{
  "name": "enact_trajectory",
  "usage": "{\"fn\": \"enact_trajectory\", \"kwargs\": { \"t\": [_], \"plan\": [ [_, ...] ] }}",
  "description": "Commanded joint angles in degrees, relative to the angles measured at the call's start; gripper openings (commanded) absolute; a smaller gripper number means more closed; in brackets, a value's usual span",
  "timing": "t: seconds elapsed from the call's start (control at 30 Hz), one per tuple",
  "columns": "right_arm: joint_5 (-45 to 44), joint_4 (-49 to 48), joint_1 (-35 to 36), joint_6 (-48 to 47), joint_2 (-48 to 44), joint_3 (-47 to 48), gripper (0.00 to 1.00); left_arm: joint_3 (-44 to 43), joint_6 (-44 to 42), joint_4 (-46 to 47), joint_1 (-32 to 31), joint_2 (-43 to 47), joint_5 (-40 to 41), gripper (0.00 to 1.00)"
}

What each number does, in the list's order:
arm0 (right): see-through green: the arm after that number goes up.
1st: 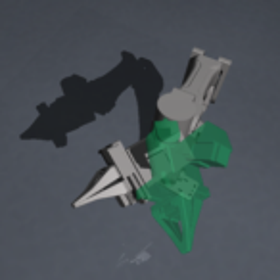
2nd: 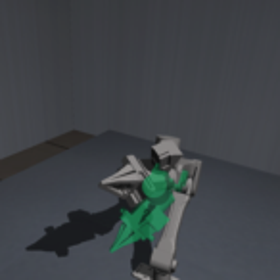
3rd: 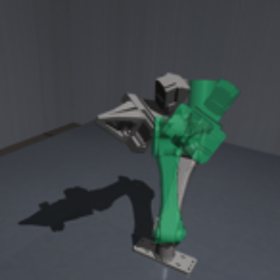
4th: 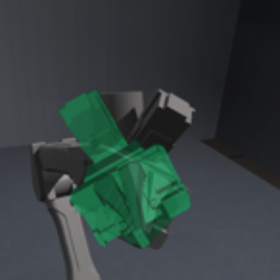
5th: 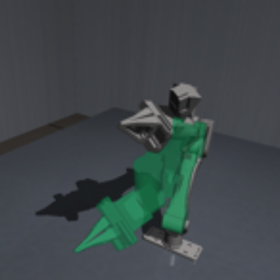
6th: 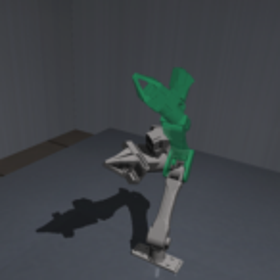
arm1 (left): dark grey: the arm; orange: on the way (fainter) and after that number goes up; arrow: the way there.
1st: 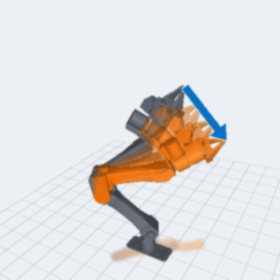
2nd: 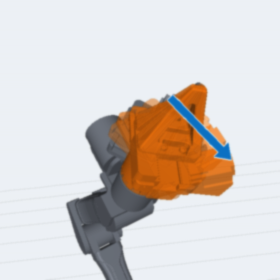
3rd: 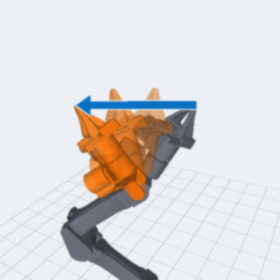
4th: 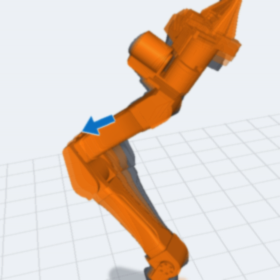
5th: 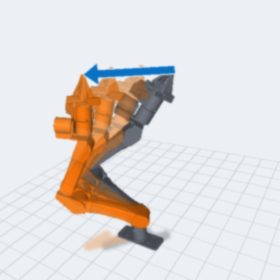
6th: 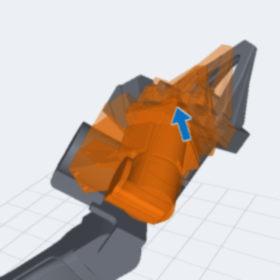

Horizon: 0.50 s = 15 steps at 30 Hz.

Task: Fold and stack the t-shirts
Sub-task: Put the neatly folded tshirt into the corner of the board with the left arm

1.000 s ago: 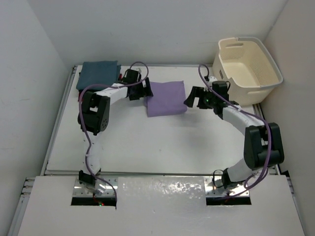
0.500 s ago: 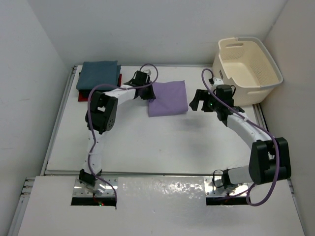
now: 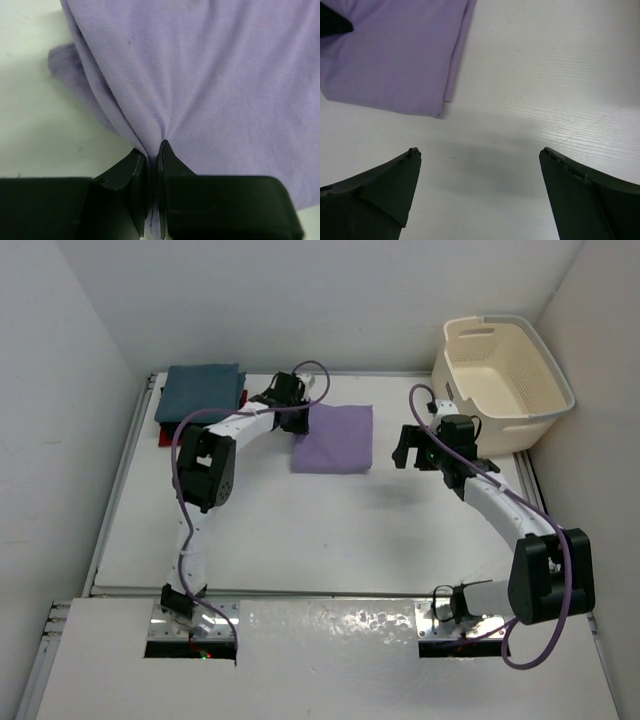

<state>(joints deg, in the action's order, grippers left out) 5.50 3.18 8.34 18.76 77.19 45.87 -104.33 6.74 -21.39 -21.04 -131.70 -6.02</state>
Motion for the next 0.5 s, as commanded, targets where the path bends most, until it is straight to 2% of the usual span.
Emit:
{"fn": "enact_trajectory", "kwargs": {
  "t": [0.0, 0.3, 0.47],
  "plan": [
    [-3.4, -0.1, -0.2, -2.3, -2.3, -0.3, 0.99, -3.5, -10.8, -2.8, 2.3, 7.9, -0.7, 0.0],
    [-6.8, 0.5, -0.2, -3.6, -3.5, -0.6, 0.99, -10.8, -21.6, -12.5, 7.1, 11.3, -3.5, 0.0],
    [-8.1, 1.0, -0.2, -4.8, -4.0, -0.8, 0.99, -13.9, -24.6, -14.1, 8.7, 13.4, 0.7, 0.0]
  ]
}}
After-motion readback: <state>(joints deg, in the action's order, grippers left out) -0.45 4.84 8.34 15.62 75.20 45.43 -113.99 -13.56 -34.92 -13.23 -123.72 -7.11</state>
